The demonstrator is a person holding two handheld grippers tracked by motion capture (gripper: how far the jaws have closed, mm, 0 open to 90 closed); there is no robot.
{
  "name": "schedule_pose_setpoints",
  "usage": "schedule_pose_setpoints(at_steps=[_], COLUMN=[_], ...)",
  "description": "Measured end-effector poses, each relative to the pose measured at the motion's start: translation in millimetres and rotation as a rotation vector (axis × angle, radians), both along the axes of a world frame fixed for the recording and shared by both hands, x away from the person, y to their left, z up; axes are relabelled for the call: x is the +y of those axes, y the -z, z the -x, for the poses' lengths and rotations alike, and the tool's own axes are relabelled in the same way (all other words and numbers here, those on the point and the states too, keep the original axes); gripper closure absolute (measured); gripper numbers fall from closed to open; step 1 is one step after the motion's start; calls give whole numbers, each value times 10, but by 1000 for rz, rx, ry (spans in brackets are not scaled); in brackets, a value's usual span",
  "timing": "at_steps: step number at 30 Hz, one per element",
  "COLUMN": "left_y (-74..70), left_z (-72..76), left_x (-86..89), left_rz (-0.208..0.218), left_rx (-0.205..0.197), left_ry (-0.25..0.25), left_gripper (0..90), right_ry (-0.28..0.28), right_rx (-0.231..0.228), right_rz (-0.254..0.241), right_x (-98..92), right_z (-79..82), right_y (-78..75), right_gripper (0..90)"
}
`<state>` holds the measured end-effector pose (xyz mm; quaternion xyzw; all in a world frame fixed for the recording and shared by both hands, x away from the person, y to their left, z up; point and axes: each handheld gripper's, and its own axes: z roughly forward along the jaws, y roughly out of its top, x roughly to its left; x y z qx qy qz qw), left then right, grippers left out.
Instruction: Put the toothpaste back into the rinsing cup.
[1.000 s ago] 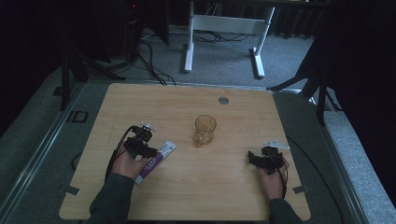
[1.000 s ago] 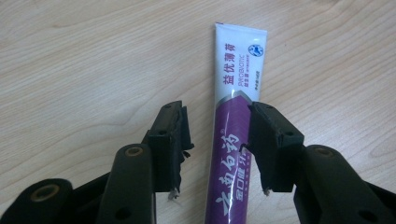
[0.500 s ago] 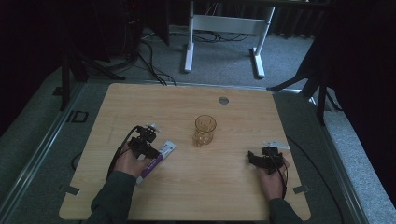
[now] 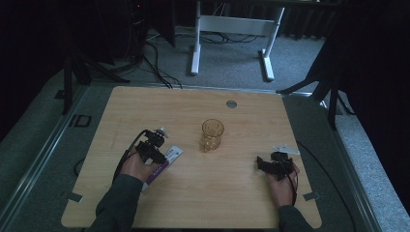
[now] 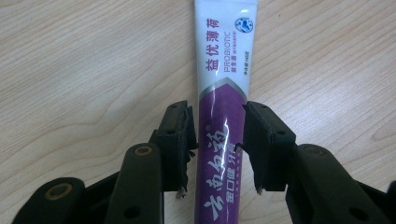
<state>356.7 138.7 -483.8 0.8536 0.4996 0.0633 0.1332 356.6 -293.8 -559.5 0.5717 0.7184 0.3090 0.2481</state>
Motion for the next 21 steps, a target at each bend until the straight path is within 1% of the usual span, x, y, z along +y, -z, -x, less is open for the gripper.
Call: schedule_pose_setpoints(at_steps=[3, 5, 12, 16, 21], left_y=[13, 25, 56, 74, 113], left_z=[-10, -14, -34, -54, -77], left_x=[-11, -28, -66, -78, -106], left_rz=[-9, -37, -57, -75, -91], left_rx=[7, 3, 22, 46, 62], left_ry=[6, 7, 16, 26, 32], left_gripper=[605, 604, 610, 616, 616], right_ry=[0, 0, 0, 0, 0], right_rx=[0, 0, 0, 0, 0], right_rz=[0, 0, 0, 0, 0], right_x=[0, 0, 0, 0, 0], right_z=[0, 0, 0, 0, 0], right_y=[0, 0, 0, 0, 0], right_gripper=[185, 185, 185, 185, 185])
